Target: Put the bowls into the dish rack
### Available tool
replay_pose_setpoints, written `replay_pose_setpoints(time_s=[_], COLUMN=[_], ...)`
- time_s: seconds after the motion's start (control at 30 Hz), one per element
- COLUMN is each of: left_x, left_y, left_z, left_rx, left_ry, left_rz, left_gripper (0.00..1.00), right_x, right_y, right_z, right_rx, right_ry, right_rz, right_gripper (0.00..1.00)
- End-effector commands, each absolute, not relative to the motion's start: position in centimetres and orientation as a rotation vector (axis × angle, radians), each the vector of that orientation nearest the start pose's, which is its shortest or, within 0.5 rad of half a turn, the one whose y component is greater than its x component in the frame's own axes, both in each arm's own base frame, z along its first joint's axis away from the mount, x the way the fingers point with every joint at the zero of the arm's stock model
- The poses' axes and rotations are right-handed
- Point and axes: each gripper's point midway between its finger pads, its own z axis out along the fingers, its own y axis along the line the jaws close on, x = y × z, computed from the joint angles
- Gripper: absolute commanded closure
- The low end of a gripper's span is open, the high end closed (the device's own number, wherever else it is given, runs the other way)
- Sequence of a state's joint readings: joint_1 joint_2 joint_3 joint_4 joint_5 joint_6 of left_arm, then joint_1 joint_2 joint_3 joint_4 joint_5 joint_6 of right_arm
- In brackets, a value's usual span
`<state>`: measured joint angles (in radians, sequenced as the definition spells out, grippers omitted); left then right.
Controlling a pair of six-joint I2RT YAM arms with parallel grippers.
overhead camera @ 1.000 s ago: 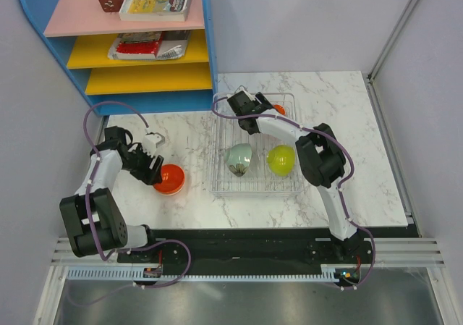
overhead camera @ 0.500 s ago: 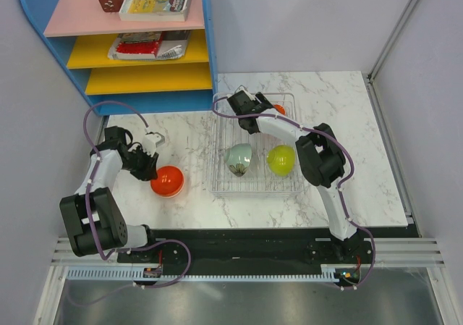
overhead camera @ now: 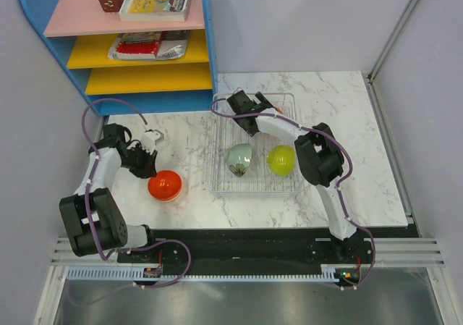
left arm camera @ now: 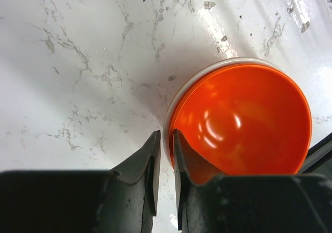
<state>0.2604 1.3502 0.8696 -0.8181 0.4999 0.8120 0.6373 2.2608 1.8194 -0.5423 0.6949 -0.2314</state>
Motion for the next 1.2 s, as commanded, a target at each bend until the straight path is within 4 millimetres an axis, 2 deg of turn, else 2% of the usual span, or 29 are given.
replay_pose_setpoints(time_s=[0.0,0.17,0.33,0.4,0.43,0.53,0.63,0.7,0.73,0.8,0.83,0.9,1.0,1.1,1.17], left_x=[27.2,27.5,27.0,26.6,26.1,24.8,23.9,23.7,23.4,23.1,22.9,22.6,22.2,21.7,21.6], left_y=[0.5,-0.2,-0.2,0.3,0.8,1.6,2.0,2.1,2.1,2.2,2.3,2.3,2.0,2.0,2.1], left_z=[10.1,11.9,11.3,10.5,9.8,8.8,8.6,8.9,8.7,8.9,8.9,8.9,9.0,8.5,8.2], left_rx=[0.785,0.788,0.796,0.792,0.791,0.789,0.778,0.773,0.768,0.766,0.764,0.762,0.760,0.759,0.758], left_ry=[2.424,2.374,2.403,2.441,2.481,2.540,2.561,2.552,2.560,2.559,2.569,2.572,2.577,2.602,2.614], left_rz=[-0.390,-0.426,-0.432,-0.416,-0.392,-0.338,-0.289,-0.265,-0.261,-0.241,-0.234,-0.229,-0.250,-0.259,-0.265], left_gripper=[0.78,0.79,0.79,0.61,0.47,0.34,0.28,0.30,0.35,0.40,0.51,0.58,0.58,0.53,0.47], right_x=[48.5,48.5,48.1,48.0,47.9,47.8,47.8,47.8,47.8,47.7,47.7,47.6,47.6,47.4,47.3], right_y=[22.0,22.3,22.8,23.1,23.2,23.3,23.5,23.7,23.7,23.6,23.6,23.7,23.7,23.8,23.9], right_z=[7.1,8.0,7.9,8.5,8.6,9.5,10.1,10.4,10.4,10.5,10.4,10.6,10.5,10.8,10.9], right_rx=[-0.743,-0.723,-0.727,-0.727,-0.731,-0.728,-0.726,-0.720,-0.720,-0.720,-0.722,-0.720,-0.718,-0.716,-0.719], right_ry=[2.269,2.267,2.286,2.285,2.285,2.277,2.272,2.270,2.271,2.271,2.272,2.273,2.276,2.276,2.277], right_rz=[-0.618,-0.581,-0.530,-0.500,-0.486,-0.467,-0.448,-0.433,-0.434,-0.434,-0.433,-0.426,-0.418,-0.407,-0.391], right_gripper=[0.02,0.02,0.02,0.02,0.02,0.02,0.02,0.02,0.02,0.02,0.02,0.02,0.02,0.02,0.02])
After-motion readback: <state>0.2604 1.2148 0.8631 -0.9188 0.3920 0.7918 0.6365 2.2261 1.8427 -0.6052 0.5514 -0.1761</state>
